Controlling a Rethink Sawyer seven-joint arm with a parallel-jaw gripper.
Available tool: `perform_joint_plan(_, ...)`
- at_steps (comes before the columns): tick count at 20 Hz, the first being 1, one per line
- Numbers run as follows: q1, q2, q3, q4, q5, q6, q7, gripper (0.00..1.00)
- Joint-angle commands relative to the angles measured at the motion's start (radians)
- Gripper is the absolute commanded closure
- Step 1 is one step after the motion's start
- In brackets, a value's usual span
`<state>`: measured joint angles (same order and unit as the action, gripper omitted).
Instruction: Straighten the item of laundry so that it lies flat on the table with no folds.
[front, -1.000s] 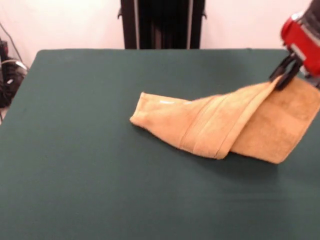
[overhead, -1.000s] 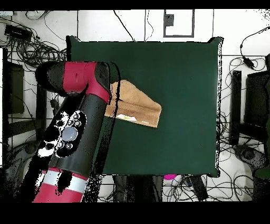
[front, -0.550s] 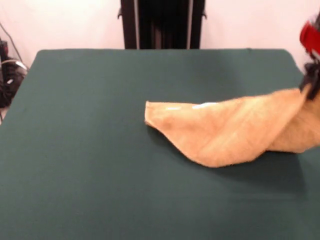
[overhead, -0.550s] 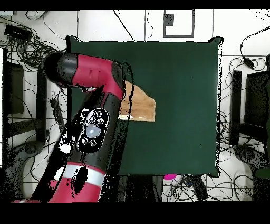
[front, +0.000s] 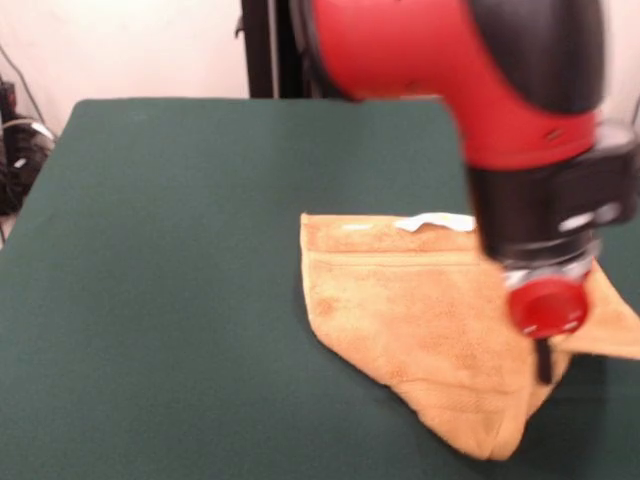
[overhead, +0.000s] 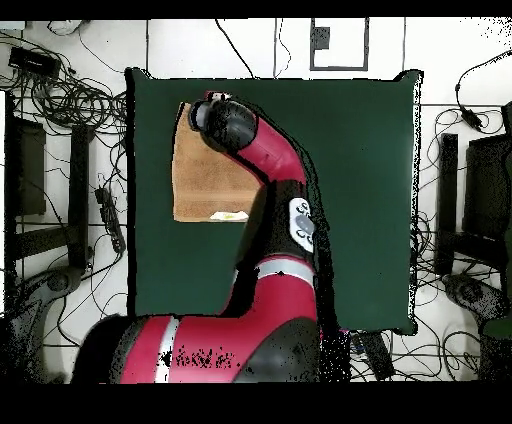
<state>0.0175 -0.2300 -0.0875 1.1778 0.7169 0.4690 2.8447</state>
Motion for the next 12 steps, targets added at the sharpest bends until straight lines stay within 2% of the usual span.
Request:
perform_joint_plan(1, -0.007, 0.043, 0.256, 0.146, -0.115, 0.17, -0.241, 1.0)
perform_joint_plan(5, -0.126, 0.109, 0.412, 0.105, -0.162, 0.358, -0.366, 1.0)
perform_joint_plan(7, -0.136, 0.142, 0.427, 0.062, -0.19, 0.426, -0.365, 1.0)
perform_joint_plan(9, -0.13, 0.146, 0.419, 0.045, -0.214, 0.515, -0.308, 1.0)
perform_joint_plan(12, -0.056, 0.11, 0.309, 0.04, -0.267, 0.477, -0.145, 1.0)
